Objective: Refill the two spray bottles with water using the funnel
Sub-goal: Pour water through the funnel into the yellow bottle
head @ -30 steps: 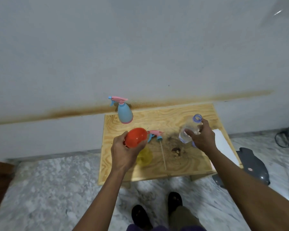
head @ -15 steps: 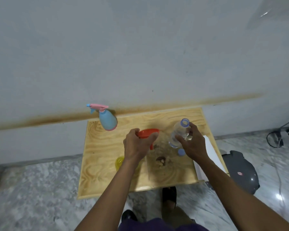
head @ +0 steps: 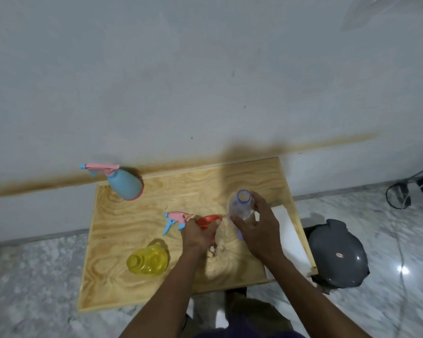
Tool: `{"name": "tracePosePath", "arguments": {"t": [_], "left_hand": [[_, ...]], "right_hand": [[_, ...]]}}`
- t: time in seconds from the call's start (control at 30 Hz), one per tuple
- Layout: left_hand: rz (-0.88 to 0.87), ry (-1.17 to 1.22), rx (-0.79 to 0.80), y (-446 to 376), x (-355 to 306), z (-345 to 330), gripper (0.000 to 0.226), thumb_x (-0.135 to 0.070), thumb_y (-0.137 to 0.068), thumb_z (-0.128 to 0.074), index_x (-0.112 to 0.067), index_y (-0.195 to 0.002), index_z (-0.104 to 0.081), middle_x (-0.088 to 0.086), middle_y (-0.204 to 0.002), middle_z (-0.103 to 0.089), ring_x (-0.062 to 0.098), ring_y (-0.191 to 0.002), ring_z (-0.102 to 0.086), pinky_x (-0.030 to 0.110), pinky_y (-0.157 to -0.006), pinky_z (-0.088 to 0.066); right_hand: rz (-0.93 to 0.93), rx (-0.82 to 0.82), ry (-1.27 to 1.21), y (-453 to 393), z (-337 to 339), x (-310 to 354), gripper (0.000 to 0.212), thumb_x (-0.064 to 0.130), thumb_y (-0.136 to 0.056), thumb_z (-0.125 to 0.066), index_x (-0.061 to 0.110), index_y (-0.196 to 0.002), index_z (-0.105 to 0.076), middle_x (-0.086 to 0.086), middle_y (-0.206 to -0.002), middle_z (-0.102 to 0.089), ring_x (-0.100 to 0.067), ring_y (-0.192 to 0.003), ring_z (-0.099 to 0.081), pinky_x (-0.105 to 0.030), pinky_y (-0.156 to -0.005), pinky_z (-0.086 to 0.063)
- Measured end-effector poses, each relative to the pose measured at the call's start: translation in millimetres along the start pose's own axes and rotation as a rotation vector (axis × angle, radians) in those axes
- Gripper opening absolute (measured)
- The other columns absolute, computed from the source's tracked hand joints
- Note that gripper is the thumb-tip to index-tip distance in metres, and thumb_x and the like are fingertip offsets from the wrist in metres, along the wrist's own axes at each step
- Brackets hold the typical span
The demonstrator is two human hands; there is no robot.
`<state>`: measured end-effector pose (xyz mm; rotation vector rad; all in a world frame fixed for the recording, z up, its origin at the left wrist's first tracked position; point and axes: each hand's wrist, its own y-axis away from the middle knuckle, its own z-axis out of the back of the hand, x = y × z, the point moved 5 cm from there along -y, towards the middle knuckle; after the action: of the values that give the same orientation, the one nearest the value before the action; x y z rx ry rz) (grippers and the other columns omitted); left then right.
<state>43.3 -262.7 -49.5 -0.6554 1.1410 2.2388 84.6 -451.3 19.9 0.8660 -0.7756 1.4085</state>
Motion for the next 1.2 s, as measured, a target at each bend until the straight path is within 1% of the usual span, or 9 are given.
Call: {"name": "tracePosePath", "arguments": {"t": [0.1, 0.3, 0.53, 0.7, 0.83, 0.9, 0.97, 1.07, 1.2], "left_hand": [[0.003, -0.024, 0.019, -0.5, -0.8, -5.0, 0.051, -0.056, -0.073, -0.081, -0.012, -0.095, -0.067, 0.008, -0.080, -0.075, 0.019, -0.064, -0.071, 0.020, -0.052, -0.055], [-0.027, 0.027, 0.035, 11.9, -15.5, -0.5, 0.047, -0.044, -0.078, -0.082, -0.009, -0.102, -0.060, 0.006, -0.084, -0.070, 0.011, -0.057, -0.063, 0.012, -0.040, -0.045], [-0.107, 0.009, 0.009, 23.3, -17.2, 13.1, 0.064, -0.043, -0.078, -0.083, -0.018, -0.126, -0.048, 0.000, -0.104, -0.065, 0.014, -0.081, -0.064, 0.012, -0.058, -0.048], [-0.270, 0.077, -0.209, 48.7, -30.5, 63.3, 0.065, -0.038, -0.086, -0.076, -0.013, -0.140, -0.050, 0.002, -0.124, -0.066, 0.017, -0.116, -0.063, 0.027, -0.089, -0.051], [-0.435, 0.239, -0.422, 78.9, -24.3, 126.0, 0.040, -0.022, -0.091, -0.072, -0.017, -0.129, -0.061, -0.005, -0.111, -0.068, 0.006, -0.104, -0.065, 0.017, -0.071, -0.056], [-0.470, 0.289, -0.540, 91.0, -6.4, 159.9, 0.032, -0.012, -0.093, -0.067, -0.016, -0.125, -0.064, -0.003, -0.104, -0.068, 0.007, -0.097, -0.066, 0.013, -0.067, -0.051], [-0.455, 0.320, -0.614, 92.3, 23.4, 188.0, 0.032, -0.001, -0.093, -0.060, -0.015, -0.122, -0.063, 0.002, -0.102, -0.067, 0.012, -0.095, -0.066, 0.012, -0.065, -0.049], [-0.321, 0.289, -0.520, 70.7, 77.7, 203.6, 0.050, 0.014, -0.085, -0.054, -0.020, -0.121, -0.061, 0.004, -0.108, -0.065, 0.021, -0.104, -0.064, 0.011, -0.065, -0.048], [-0.256, 0.140, -0.169, 44.9, 122.2, 177.9, 0.070, -0.006, -0.077, -0.079, -0.034, -0.135, -0.051, -0.019, -0.125, -0.058, 0.008, -0.121, -0.057, 0.027, -0.089, -0.054]], "right_hand": [[0.011, 0.010, -0.016, -0.3, 1.5, -1.4, 0.075, 0.044, -0.077, -0.079, 0.025, -0.141, -0.045, 0.008, -0.136, -0.058, -0.011, -0.122, -0.056, -0.045, -0.093, -0.054], [0.018, 0.020, -0.002, -4.0, 2.2, -3.9, 0.073, 0.038, -0.079, -0.080, 0.023, -0.141, -0.046, 0.007, -0.136, -0.059, -0.010, -0.120, -0.057, -0.043, -0.093, -0.054], [-0.016, -0.003, -0.008, 1.2, 2.9, -4.3, 0.087, 0.028, -0.076, -0.085, 0.021, -0.147, -0.036, -0.002, -0.140, -0.054, -0.017, -0.123, -0.054, -0.040, -0.096, -0.052], [-0.136, -0.208, -0.076, 45.1, 5.7, 2.0, 0.050, 0.012, -0.078, -0.079, 0.017, -0.117, -0.047, -0.003, -0.110, -0.052, -0.020, -0.096, -0.055, -0.038, -0.080, -0.054], [-0.039, -0.067, 0.014, 70.7, -43.8, 19.4, 0.026, 0.008, -0.083, -0.076, 0.019, -0.099, -0.058, 0.006, -0.084, -0.056, -0.004, -0.072, -0.056, -0.006, -0.067, -0.042], [-0.016, 0.044, 0.023, 71.9, -79.4, 21.5, 0.020, 0.011, -0.085, -0.073, 0.014, -0.103, -0.064, 0.009, -0.081, -0.060, -0.003, -0.069, -0.059, -0.011, -0.065, -0.048], [-0.059, 0.146, 0.056, 66.1, -113.2, 21.1, 0.021, 0.018, -0.090, -0.069, 0.012, -0.110, -0.066, 0.002, -0.091, -0.068, -0.012, -0.081, -0.065, -0.033, -0.074, -0.055], [-0.069, 0.240, 0.220, 46.8, -153.9, 27.1, 0.031, 0.024, -0.096, -0.060, 0.008, -0.122, -0.063, -0.012, -0.110, -0.070, -0.032, -0.103, -0.064, -0.037, -0.087, -0.047], [-0.073, 0.341, 0.357, 27.3, -192.7, 28.2, 0.039, 0.020, -0.099, -0.052, 0.006, -0.135, -0.054, -0.015, -0.128, -0.063, -0.035, -0.113, -0.060, -0.037, -0.094, -0.043]]}}
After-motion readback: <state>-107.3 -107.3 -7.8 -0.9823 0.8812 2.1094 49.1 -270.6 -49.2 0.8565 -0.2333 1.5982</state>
